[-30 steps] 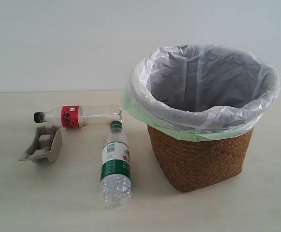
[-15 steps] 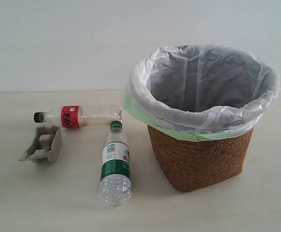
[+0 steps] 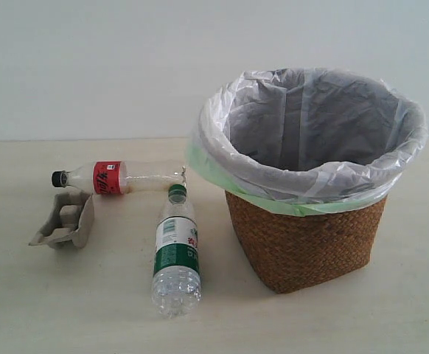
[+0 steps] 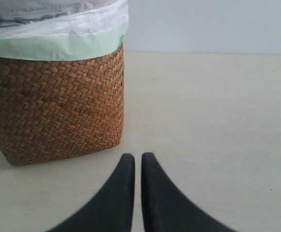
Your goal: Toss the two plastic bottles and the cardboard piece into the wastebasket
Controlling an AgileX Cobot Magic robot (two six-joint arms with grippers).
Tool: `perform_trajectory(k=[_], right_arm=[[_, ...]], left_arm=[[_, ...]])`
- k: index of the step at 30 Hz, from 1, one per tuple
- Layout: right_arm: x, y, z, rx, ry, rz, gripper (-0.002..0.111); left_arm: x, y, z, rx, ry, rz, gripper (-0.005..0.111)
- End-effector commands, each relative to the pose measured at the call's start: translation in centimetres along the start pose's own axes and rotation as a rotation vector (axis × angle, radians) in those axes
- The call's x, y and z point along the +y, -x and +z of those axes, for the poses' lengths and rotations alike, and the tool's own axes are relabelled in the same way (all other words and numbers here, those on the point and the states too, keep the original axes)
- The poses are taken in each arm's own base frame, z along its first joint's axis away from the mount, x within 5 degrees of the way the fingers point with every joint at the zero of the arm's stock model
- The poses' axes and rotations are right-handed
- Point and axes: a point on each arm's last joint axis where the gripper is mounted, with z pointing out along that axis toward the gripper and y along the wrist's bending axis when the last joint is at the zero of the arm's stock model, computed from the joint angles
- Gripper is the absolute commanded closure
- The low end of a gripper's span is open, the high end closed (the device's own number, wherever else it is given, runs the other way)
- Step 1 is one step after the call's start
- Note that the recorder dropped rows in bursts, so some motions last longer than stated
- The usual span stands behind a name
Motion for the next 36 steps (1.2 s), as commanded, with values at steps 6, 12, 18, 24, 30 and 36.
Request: perform_trajectory(k=[6, 12, 18, 24, 30, 36], right_arm=[[0.0, 0.1, -0.1, -0.016, -0.001, -0.011, 0.106], [0.0, 0.1, -0.1, -0.016, -0.001, -0.011, 0.106], [0.0, 0.1, -0.1, -0.016, -0.001, -0.011, 0.106], [0.0, 0.1, -0.1, -0.016, -0.001, -0.011, 0.106], [0.0, 0.1, -0.1, -0.016, -0.001, -0.011, 0.106], [0.0, 0.1, -0.1, -0.016, -0.001, -0.011, 0.106]], left_arm=[[-0.2, -4.8, 8.9, 0.487, -0.141, 0.137, 0.072], [0.8, -7.5, 13.0, 0.635, -0.135, 0.191, -0.002], [2.3, -10.5, 18.3, 0.712, -0.092, 0.24, 0.0], [2.8, -11.7, 24.7, 0.835, -0.117, 0.234, 0.0], [3.6, -14.2, 27.7, 0.873, -0.131, 0.278, 0.0], [4.0, -15.8, 28.9, 0.874, -0.135, 0.298, 0.0]])
